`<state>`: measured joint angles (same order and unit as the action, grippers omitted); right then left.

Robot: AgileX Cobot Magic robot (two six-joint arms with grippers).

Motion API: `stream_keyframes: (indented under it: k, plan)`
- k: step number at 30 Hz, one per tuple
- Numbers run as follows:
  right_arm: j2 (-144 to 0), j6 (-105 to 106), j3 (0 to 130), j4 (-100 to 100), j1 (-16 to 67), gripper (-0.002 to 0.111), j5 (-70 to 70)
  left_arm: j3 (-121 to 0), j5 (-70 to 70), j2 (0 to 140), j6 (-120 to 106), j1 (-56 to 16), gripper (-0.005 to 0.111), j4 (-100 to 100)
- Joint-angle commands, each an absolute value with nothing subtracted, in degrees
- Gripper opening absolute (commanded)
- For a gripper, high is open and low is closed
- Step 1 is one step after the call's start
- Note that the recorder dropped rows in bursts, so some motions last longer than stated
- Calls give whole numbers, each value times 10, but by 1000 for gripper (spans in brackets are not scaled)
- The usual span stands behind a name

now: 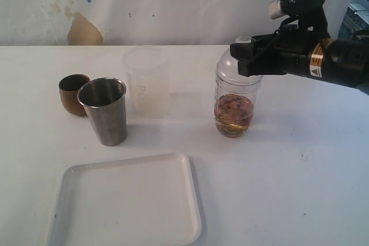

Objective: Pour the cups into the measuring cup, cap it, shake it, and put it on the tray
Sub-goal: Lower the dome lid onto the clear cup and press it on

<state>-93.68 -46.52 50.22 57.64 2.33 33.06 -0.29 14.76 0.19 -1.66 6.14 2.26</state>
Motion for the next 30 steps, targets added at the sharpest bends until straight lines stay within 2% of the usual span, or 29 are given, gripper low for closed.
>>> stream_keyframes:
  k: [1,12,15,18,25,28,30]
  plan:
    - [-947,-465,499,627,22,0,313,0,142,0,-16,62,0,26]
    - [-963,-466,493,648,22,0,313,0,142,0,-16,62,0,26]
    - [-963,-466,493,648,22,5,314,0,142,0,-16,62,0,26]
    - [-961,-466,493,648,22,21,314,0,142,0,-16,62,0,26]
    - [-951,-474,501,639,22,73,318,0,142,0,-16,62,0,26]
    - [-940,-481,506,639,22,86,318,0,142,0,-16,62,0,26]
    - [-931,-482,506,639,22,90,318,0,142,0,-16,62,0,26]
